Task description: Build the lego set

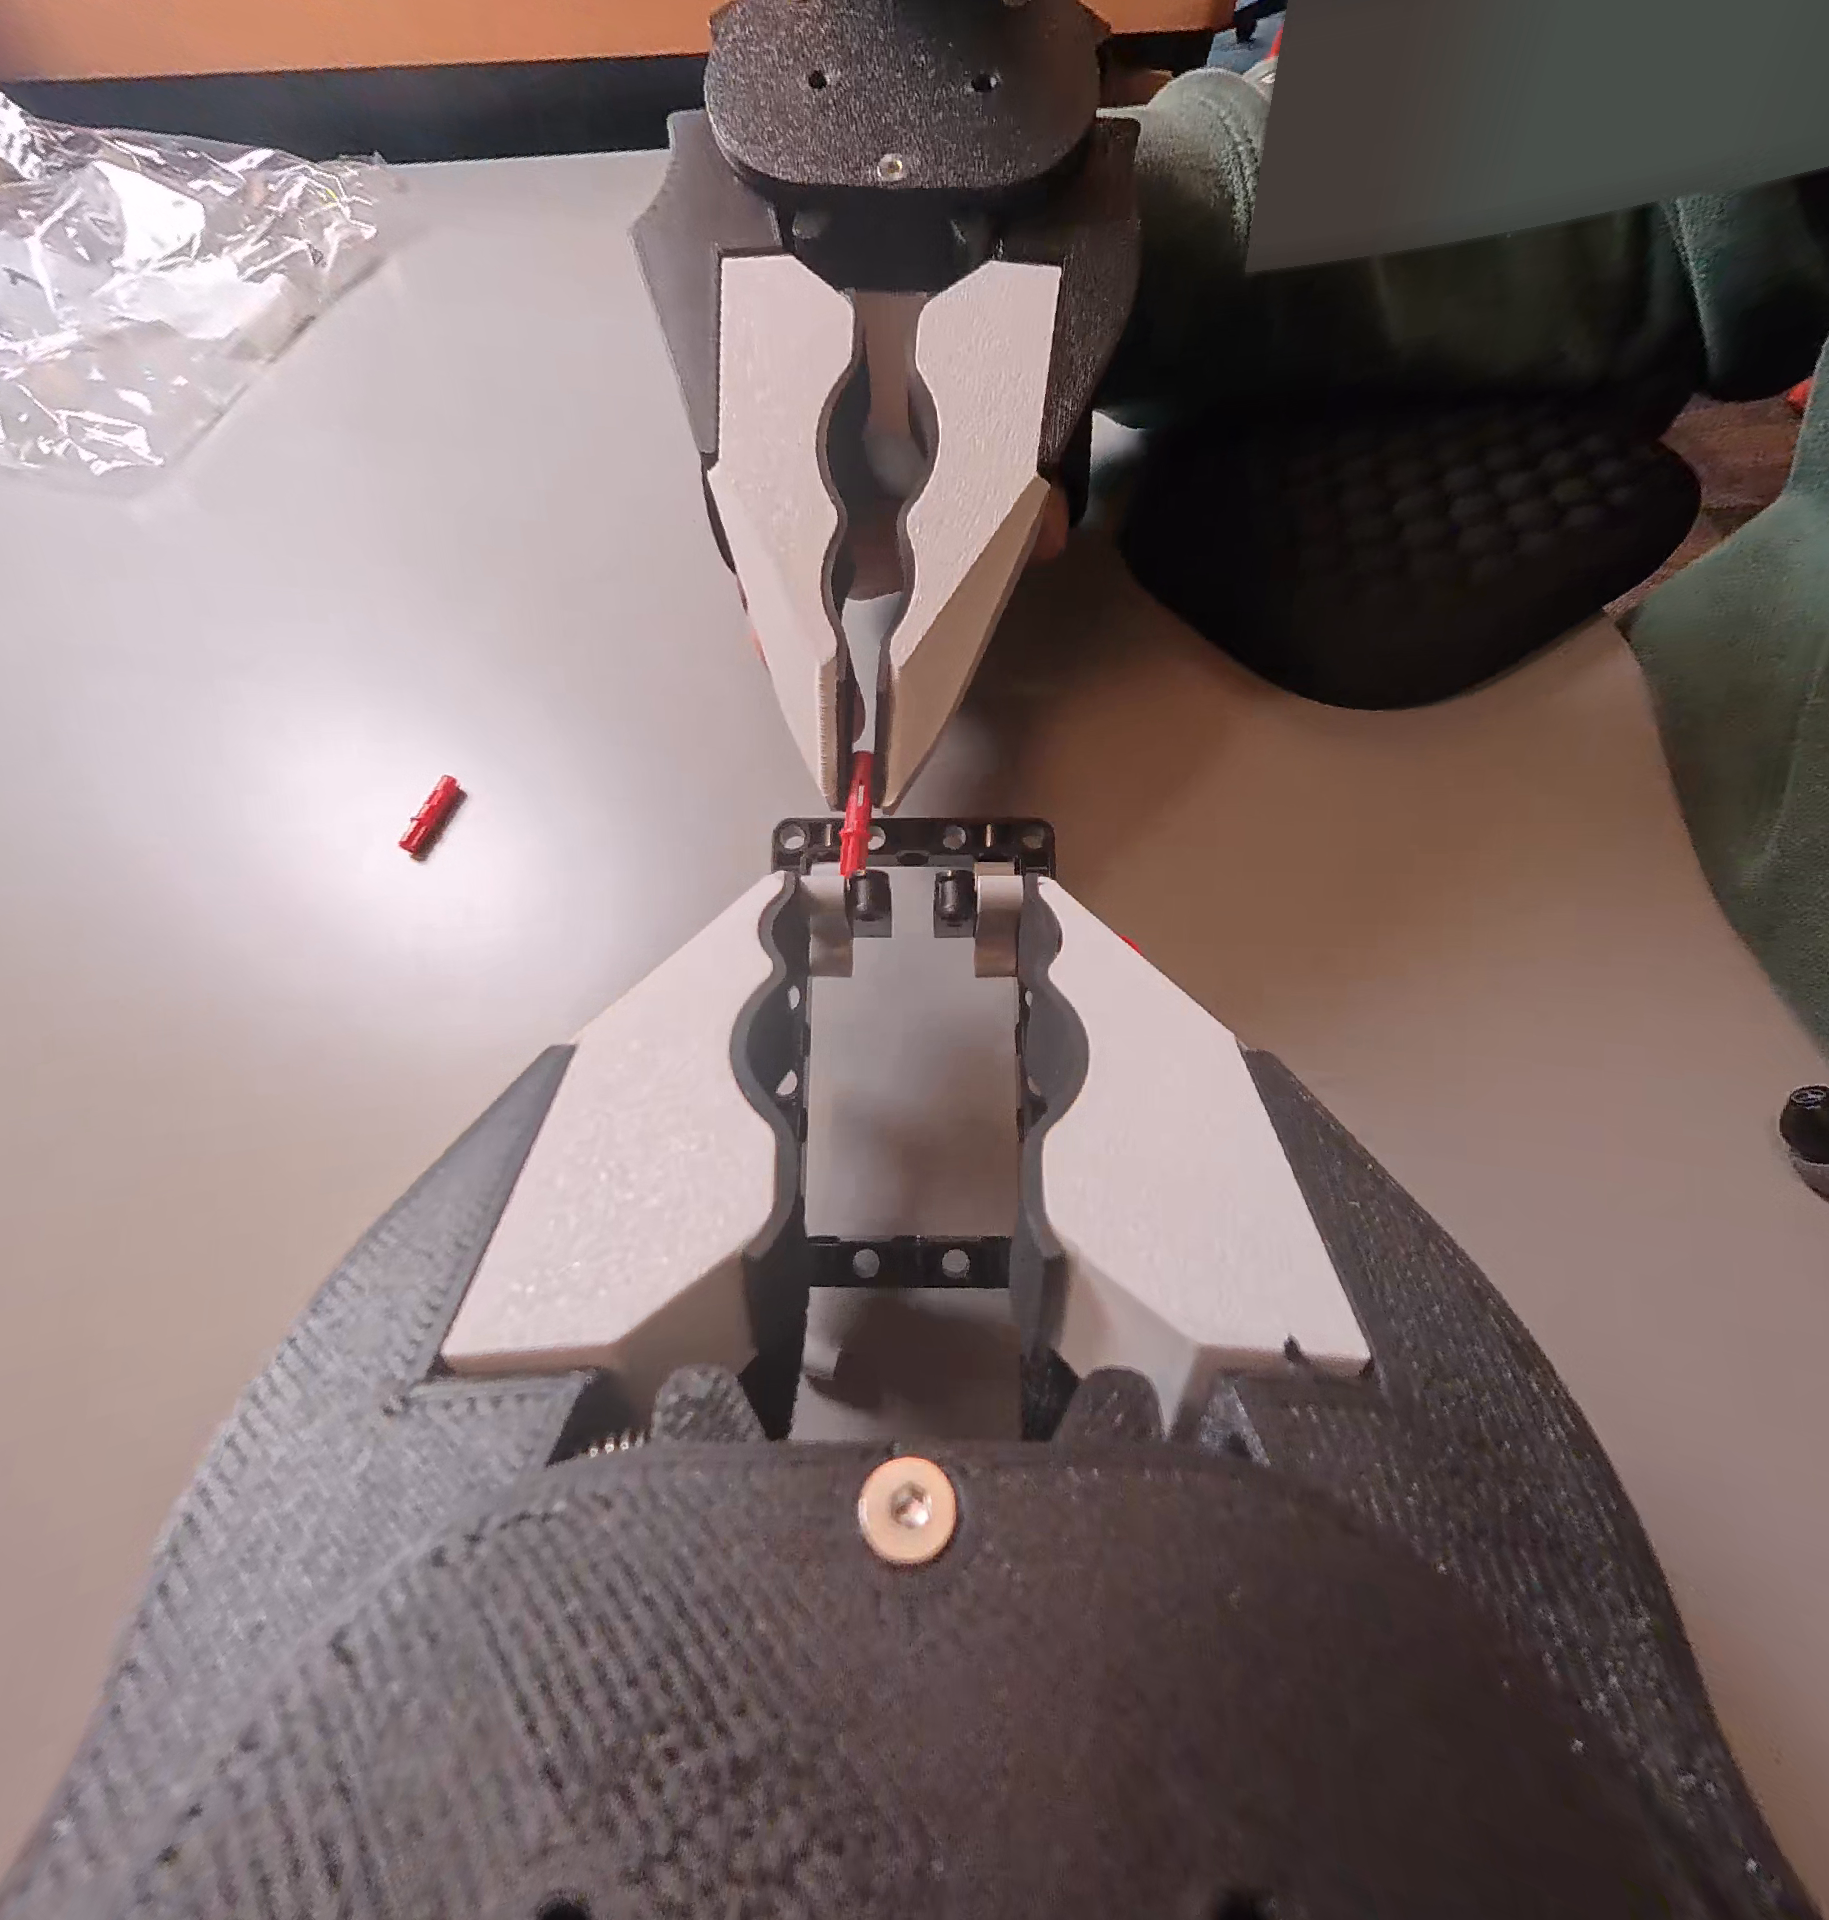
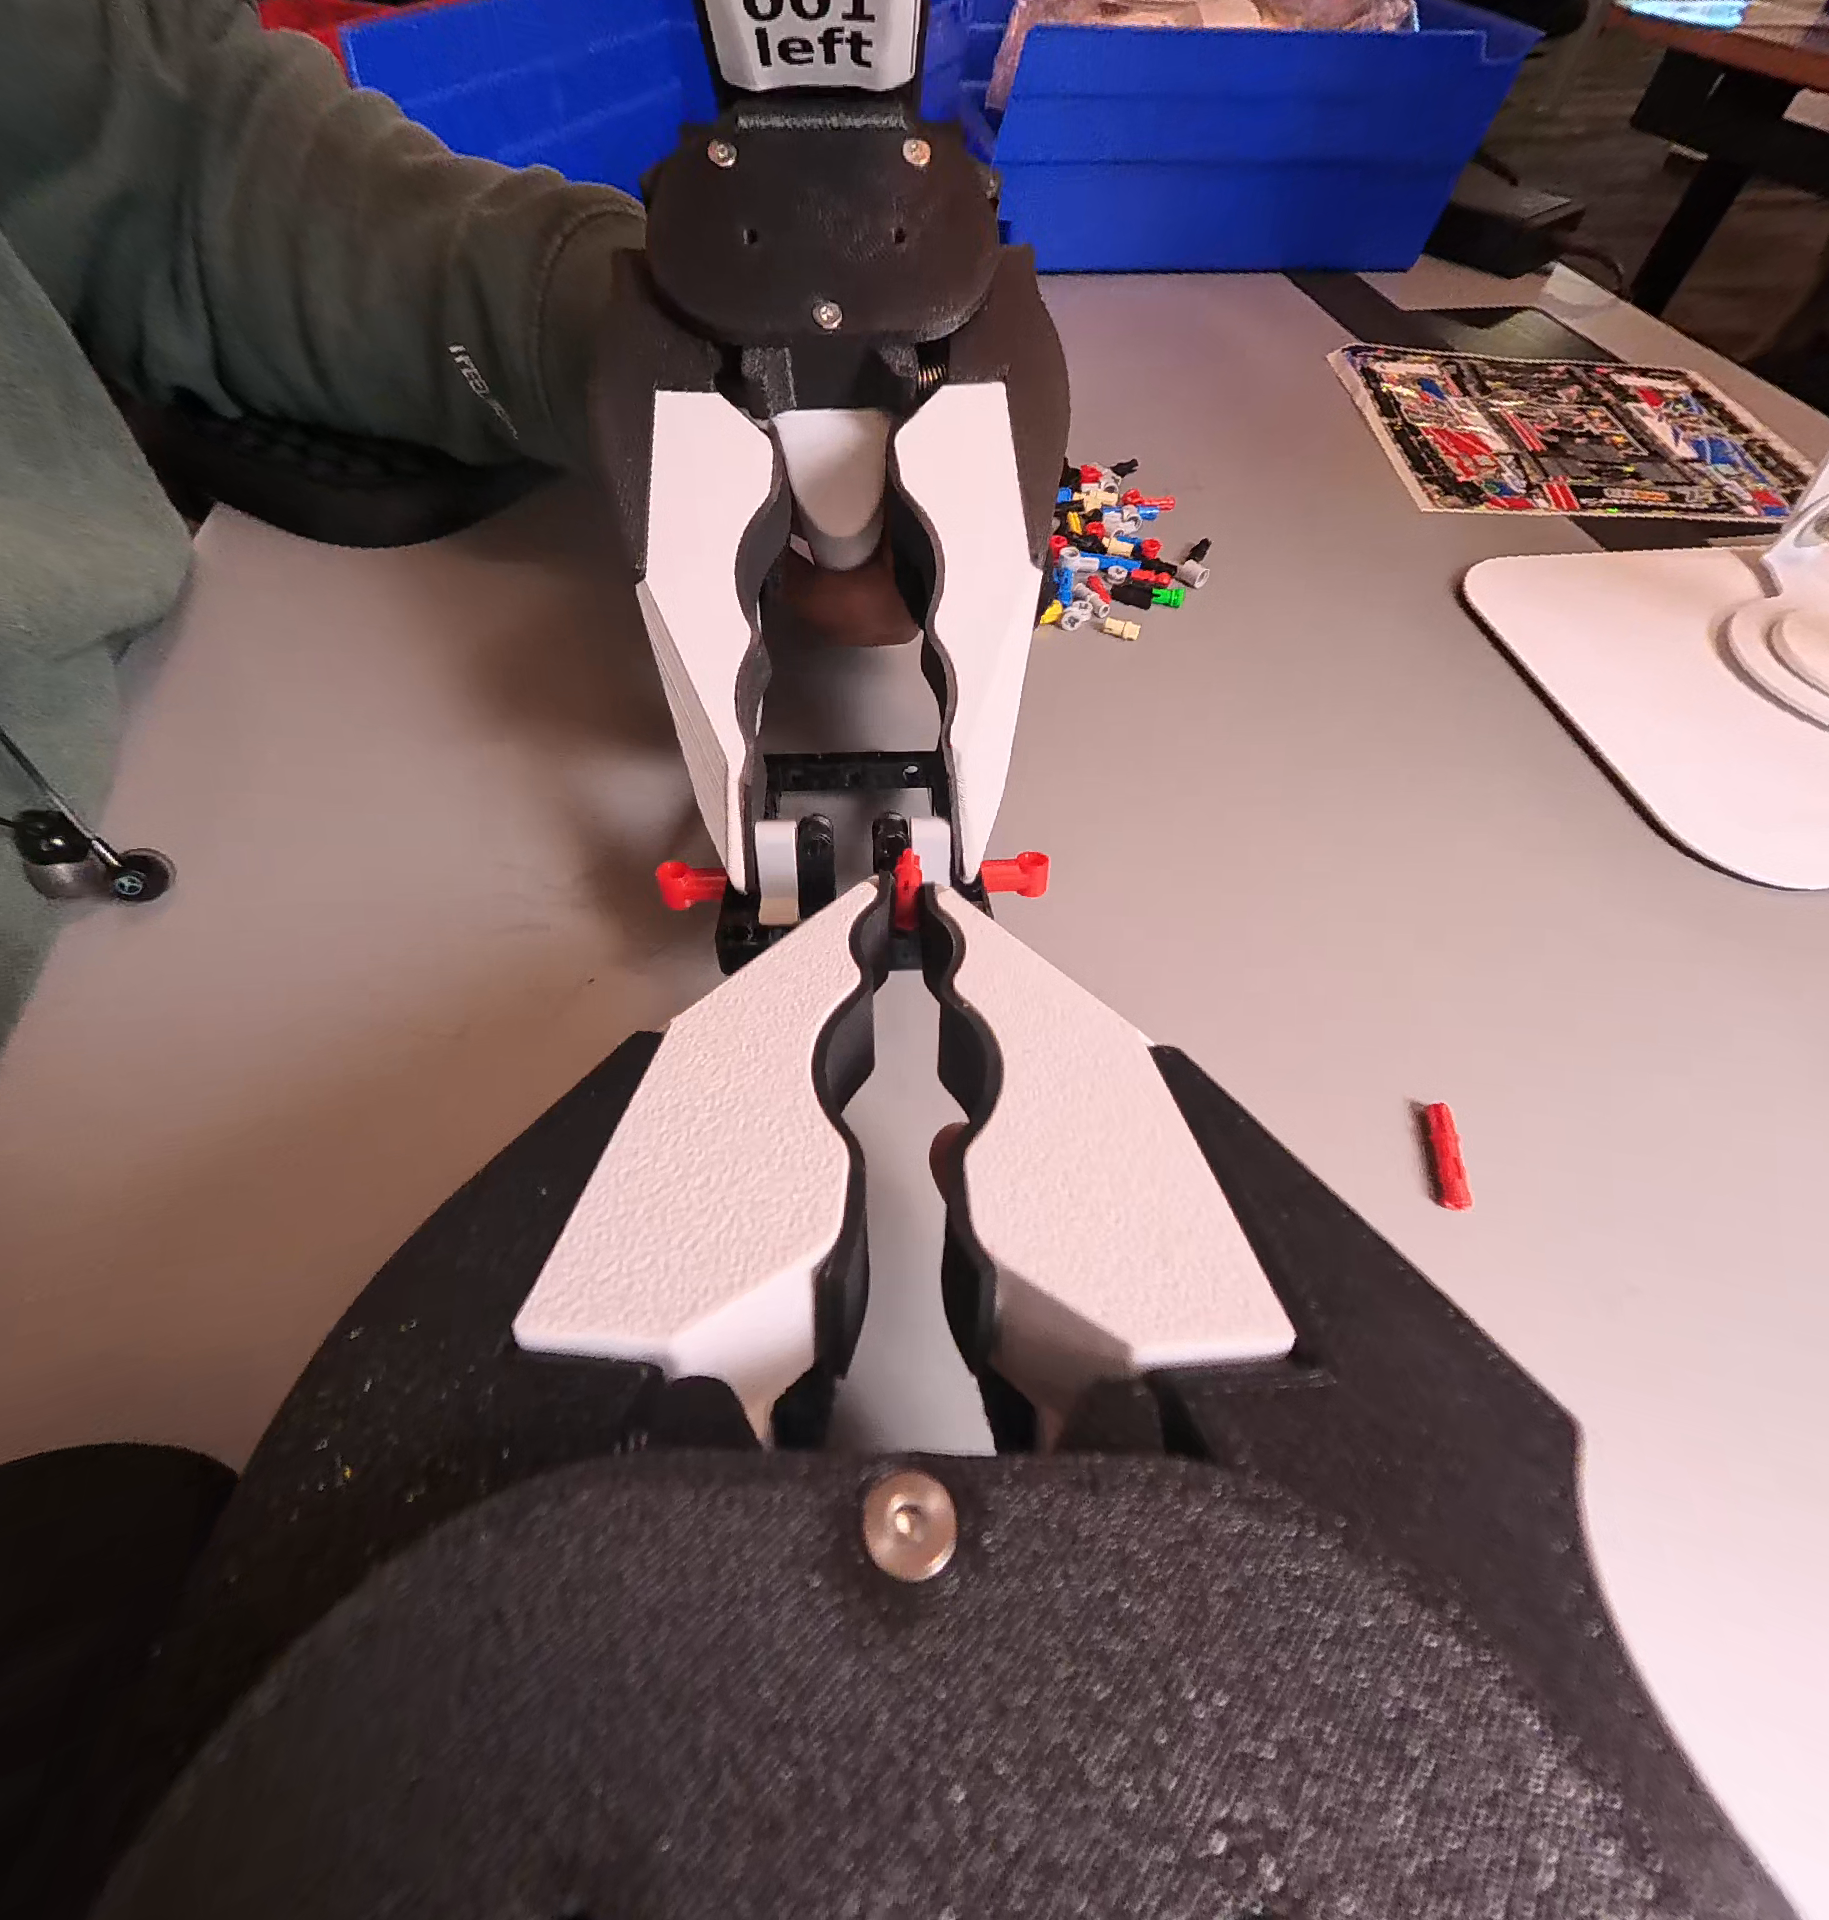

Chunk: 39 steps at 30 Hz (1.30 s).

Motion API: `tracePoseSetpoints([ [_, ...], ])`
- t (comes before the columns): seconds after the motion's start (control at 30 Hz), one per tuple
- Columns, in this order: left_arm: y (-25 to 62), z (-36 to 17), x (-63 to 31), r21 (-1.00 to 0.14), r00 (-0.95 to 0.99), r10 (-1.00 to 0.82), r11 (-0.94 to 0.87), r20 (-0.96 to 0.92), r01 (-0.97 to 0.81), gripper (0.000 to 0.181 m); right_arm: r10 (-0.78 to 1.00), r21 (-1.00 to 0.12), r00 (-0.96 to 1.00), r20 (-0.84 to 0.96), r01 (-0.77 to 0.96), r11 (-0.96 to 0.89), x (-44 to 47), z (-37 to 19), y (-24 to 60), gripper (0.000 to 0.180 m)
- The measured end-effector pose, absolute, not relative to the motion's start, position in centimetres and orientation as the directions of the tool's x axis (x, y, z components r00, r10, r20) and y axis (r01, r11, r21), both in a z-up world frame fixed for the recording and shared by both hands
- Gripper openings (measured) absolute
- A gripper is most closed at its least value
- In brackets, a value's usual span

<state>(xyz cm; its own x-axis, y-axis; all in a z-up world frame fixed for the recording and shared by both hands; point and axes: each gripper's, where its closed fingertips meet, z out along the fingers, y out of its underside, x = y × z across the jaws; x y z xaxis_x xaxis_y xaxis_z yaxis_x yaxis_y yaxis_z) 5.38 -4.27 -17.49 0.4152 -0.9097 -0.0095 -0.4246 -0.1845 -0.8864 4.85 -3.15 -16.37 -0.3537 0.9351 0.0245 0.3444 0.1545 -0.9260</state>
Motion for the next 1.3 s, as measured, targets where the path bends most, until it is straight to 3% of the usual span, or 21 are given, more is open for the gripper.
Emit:
tracePoseSetpoints([
  [1.1, -4.4, -19.0, 6.0, -0.849, 0.427, -0.904, -0.227, 0.001, -0.477, 0.041, 0.928, -0.887, -0.371, 0.027, 0.420, 0.194, 4.9, -18.1, -3.7, 0.002],
  [1.3, -4.4, -18.3, 4.8, -0.851, 0.445, -0.896, -0.237, 0.004, -0.469, 0.063, 0.926, -0.879, -0.374, 0.045, 0.426, 0.215, 4.9, -18.3, -3.8, 0.002],
])
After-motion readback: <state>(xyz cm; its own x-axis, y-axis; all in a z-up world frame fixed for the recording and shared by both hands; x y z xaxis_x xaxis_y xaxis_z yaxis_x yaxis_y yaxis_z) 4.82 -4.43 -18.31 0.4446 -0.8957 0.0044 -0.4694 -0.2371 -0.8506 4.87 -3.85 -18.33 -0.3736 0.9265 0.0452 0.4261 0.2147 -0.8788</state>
